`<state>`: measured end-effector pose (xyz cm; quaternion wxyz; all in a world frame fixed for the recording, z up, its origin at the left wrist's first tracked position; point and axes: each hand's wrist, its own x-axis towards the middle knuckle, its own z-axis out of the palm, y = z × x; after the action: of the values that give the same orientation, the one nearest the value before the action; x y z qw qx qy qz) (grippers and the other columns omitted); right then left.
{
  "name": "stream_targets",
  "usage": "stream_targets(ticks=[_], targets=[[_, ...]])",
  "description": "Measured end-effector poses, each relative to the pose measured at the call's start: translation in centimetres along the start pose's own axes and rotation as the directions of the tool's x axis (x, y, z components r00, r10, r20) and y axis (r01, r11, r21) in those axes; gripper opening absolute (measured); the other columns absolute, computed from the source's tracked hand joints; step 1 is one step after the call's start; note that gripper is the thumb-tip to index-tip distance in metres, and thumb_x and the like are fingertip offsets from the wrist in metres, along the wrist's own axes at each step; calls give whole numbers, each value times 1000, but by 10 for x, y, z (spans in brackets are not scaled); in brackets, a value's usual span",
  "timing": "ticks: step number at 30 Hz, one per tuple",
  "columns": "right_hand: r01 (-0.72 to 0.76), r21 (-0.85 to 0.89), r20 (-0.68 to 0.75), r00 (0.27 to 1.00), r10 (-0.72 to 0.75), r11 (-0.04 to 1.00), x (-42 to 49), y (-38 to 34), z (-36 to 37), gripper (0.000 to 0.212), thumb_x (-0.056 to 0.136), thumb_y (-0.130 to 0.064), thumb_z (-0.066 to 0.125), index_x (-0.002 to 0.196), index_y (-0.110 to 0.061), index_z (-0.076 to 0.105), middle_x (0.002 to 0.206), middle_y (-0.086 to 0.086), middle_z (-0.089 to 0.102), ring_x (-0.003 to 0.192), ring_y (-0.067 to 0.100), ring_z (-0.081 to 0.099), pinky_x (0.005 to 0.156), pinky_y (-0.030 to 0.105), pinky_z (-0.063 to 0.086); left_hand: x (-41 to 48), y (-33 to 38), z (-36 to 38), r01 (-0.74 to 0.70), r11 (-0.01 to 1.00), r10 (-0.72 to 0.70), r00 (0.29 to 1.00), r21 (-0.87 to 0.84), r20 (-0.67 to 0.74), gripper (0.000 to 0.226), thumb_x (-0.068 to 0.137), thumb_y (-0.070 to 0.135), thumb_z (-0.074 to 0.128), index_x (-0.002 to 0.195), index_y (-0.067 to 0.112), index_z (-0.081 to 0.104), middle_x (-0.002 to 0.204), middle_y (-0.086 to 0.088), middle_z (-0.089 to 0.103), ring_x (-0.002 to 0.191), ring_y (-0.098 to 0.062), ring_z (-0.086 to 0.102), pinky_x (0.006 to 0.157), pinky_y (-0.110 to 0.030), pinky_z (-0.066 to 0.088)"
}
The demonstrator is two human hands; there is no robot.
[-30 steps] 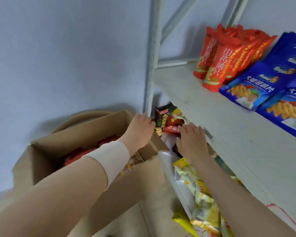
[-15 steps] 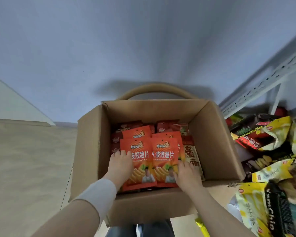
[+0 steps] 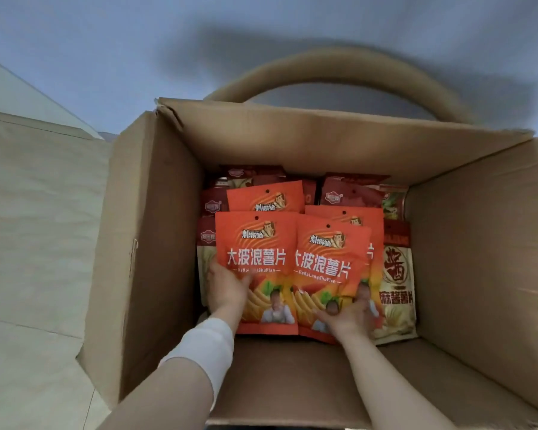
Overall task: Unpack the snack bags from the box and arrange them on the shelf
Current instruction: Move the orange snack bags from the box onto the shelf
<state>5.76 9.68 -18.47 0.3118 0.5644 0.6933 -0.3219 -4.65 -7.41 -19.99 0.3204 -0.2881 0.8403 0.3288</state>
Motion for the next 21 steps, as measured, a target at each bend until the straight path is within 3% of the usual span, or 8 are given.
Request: stream_targets(ticks=[1,4,8,11,13,15,18,21], targets=[[0,30,-16,1000,0,1000,3,2,1,96,63,-32,83,138,-18,24,133,15,48,121,38,47,95,44,44,1,0,0,8,1000,-8,1000,-12,-9,83,70,30,80,135,14,31,131,-8,53,121,-30,51,99,-47,42],[22,-1,28,999,-22,1000,6,1,-5,39,79,-24,71,107,-10,49,115,16,61,107,35,56,85,33,45,1,4,-6,-23,995,30,997,-97,69,81,72,22,80,135,10,31,129,-10,55,121,-29,52,100,-42,40],[191,20,10,982,-191,981,-7,-2,-30,42,79,-26,72,112,-6,54,109,11,64,104,32,58,80,28,42,-17,20,-29,-121,984,150,961,-131,234,37,80,25,72,112,15,57,114,-8,65,108,-25,60,87,-31,44],[221,115,-32,975,-219,968,-28,2,-57,38,78,-28,72,106,-5,61,106,15,66,100,33,60,85,36,48,-38,37,-56,-132,950,197,956,-283,217,25,80,24,72,101,21,59,103,-3,66,100,-23,62,92,-39,47],[258,207,-93,965,-244,944,-51,6,-79,35,78,-24,73,106,-6,61,105,13,66,101,31,60,85,36,46,-57,53,-77,-223,916,300,933,-335,198,23,80,26,73,99,24,60,97,1,67,97,-21,64,92,-42,49],[335,290,-184,939,-291,897,-77,14,-103,39,76,-23,76,108,-9,60,102,8,65,98,26,60,83,33,44,-82,72,-97,-350,856,440,880,-382,179,20,81,27,71,97,28,60,93,7,67,91,-14,65,84,-36,51],[439,433,-355,886,-299,787,-127,35,-133,40,72,-20,80,105,-14,60,94,2,63,89,18,58,79,29,43,-128,104,-123,-531,725,633,764,-438,123,15,84,23,68,97,25,61,88,16,64,77,5,63,67,-14,49],[510,540,-504,833,-228,670,-181,73,-149,26,71,-15,79,83,-18,57,77,-1,62,74,15,57,72,30,42,-187,129,-140,-670,587,782,614,-454,106,14,85,21,67,98,23,61,87,17,63,69,16,61,60,-3,46]])
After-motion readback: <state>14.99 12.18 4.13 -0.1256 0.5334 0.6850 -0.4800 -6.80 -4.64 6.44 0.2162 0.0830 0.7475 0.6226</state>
